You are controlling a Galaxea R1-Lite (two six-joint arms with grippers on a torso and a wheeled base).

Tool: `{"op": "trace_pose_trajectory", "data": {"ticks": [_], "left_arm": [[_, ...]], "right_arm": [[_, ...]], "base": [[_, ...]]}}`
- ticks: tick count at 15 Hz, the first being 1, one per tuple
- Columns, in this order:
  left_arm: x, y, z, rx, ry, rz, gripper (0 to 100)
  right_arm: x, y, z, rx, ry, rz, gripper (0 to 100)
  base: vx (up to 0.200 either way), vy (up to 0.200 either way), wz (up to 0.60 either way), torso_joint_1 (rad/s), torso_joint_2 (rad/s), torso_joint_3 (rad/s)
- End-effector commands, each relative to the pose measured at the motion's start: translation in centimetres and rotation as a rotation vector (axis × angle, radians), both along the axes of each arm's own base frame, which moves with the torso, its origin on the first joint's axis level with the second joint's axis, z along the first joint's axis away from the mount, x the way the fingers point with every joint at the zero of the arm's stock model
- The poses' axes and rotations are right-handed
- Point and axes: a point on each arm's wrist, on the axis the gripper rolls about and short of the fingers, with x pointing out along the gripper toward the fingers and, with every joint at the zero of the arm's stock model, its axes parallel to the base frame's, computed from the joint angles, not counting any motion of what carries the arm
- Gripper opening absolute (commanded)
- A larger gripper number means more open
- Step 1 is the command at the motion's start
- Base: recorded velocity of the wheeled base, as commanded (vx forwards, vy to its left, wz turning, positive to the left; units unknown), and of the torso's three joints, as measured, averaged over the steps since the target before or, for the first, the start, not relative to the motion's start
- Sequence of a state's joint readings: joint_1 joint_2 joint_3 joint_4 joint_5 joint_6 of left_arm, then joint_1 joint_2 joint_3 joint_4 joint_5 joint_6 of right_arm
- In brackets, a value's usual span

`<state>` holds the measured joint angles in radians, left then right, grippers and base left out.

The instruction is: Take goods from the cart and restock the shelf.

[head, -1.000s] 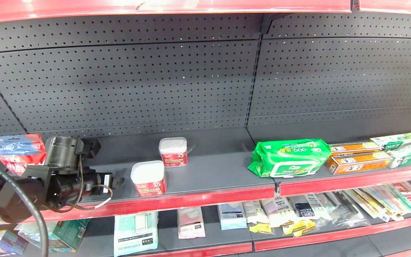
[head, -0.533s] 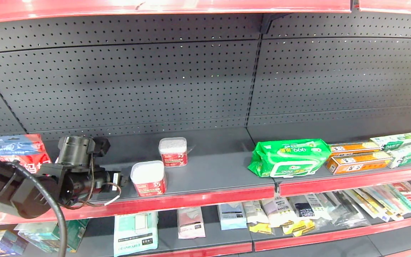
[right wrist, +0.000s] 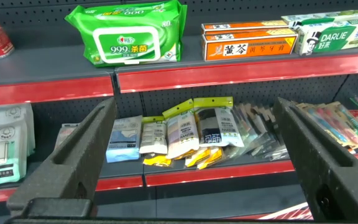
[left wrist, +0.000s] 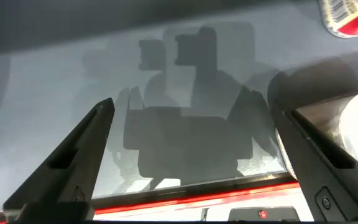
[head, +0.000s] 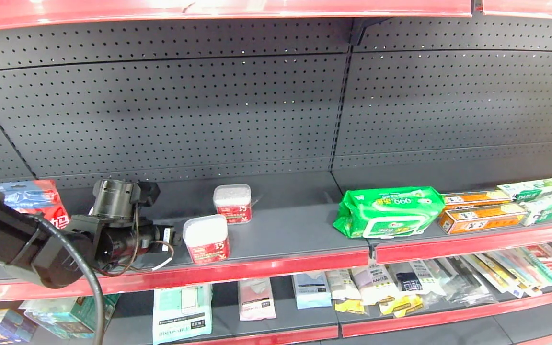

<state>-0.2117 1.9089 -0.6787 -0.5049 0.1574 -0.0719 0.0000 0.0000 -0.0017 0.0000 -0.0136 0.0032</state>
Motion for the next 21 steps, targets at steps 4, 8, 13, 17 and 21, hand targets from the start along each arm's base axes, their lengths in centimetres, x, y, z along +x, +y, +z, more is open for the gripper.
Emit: {"op": "trace_pose_trajectory", "data": {"ticks": [4, 8, 13, 17, 21], "left_arm": [[0.2, -0.3, -0.1, 0.002, -0.002, -0.007, 100], [-0.8, 0.0, 0.3, 0.004, 0.002, -0.016, 100], [-1.8, 0.1, -0.4, 0.033, 0.039, -0.087, 100], [-0.9, -0.4, -0.2, 0.031, 0.018, -0.096, 100], [-0.5, -0.7, -0.5, 0.029, 0.006, -0.100, 100]], "right_arm": [[0.0, 0.0, 0.0, 0.000, 0.002, 0.000, 100], [0.0, 0.0, 0.0, 0.000, 0.002, 0.000, 100], [0.0, 0.0, 0.0, 0.000, 0.002, 0.000, 100], [0.0, 0.0, 0.0, 0.000, 0.002, 0.000, 100], [0.0, 0.0, 0.0, 0.000, 0.002, 0.000, 100]], "base": [[0.000, 0.000, 0.00, 0.000, 0.00, 0.000], [0.000, 0.000, 0.00, 0.000, 0.00, 0.000], [0.000, 0.000, 0.00, 0.000, 0.00, 0.000], [0.000, 0.000, 0.00, 0.000, 0.00, 0.000], [0.000, 0.000, 0.00, 0.000, 0.00, 0.000]]}}
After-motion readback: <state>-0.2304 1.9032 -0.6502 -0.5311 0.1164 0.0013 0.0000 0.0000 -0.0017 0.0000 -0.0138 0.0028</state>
